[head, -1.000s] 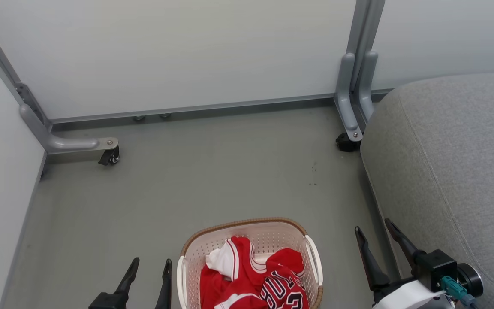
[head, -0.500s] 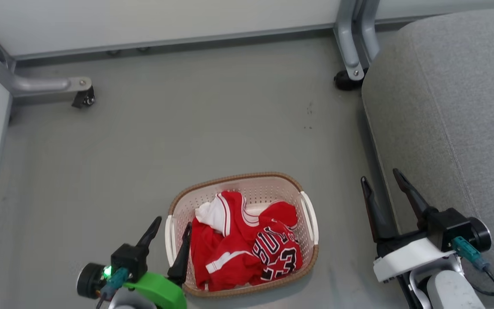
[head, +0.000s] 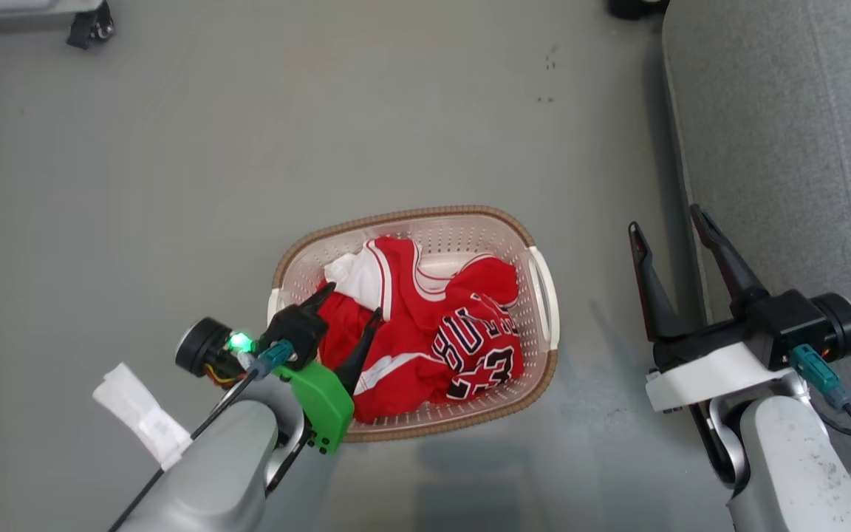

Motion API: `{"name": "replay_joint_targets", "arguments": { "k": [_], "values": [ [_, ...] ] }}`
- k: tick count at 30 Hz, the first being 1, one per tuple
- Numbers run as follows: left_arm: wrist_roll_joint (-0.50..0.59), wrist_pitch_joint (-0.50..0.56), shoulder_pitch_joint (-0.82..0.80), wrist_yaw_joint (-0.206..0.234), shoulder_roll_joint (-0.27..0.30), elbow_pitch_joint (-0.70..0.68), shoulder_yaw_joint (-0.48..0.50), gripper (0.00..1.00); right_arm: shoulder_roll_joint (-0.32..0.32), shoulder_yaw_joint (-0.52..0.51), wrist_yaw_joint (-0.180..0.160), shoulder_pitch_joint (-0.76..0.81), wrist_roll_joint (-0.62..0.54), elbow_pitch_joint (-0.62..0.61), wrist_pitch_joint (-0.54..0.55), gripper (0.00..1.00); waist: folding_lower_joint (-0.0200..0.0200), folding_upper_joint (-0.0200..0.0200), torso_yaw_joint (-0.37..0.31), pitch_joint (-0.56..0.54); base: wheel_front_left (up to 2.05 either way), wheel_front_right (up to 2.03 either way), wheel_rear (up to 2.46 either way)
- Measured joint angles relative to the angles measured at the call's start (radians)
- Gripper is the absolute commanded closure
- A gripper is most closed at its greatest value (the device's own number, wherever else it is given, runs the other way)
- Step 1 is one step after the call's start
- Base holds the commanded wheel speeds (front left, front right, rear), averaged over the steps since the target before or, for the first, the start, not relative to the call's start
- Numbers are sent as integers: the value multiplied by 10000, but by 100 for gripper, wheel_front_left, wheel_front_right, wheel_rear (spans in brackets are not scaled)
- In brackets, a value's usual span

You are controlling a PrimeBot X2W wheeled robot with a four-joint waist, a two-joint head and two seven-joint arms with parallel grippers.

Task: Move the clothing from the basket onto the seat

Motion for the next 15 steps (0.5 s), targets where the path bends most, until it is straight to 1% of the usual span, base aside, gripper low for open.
{"name": "replay_joint_targets", "arguments": {
  "k": [4,8,10,15],
  "values": [
    [-119,-4,-1212,0,21,642,-1338,0,2,-82,0,-370,-127,-113,0,0,0,0,23,728,0,0,0],
    [-508,-2,-1994,-2,-17,1567,-2709,0,-2,-113,-2,-710,-211,-261,0,0,1,0,11,1446,0,0,0],
    [-784,6,-2470,-4,-19,1925,-3198,0,-2,-63,0,-873,-297,-393,0,0,1,0,-13,1774,0,0,0],
    [-1438,430,-3305,-4,36,2706,-4521,0,-2,31,0,-1173,-293,-717,0,0,1,0,-130,2626,0,0,0]
  ]
}}
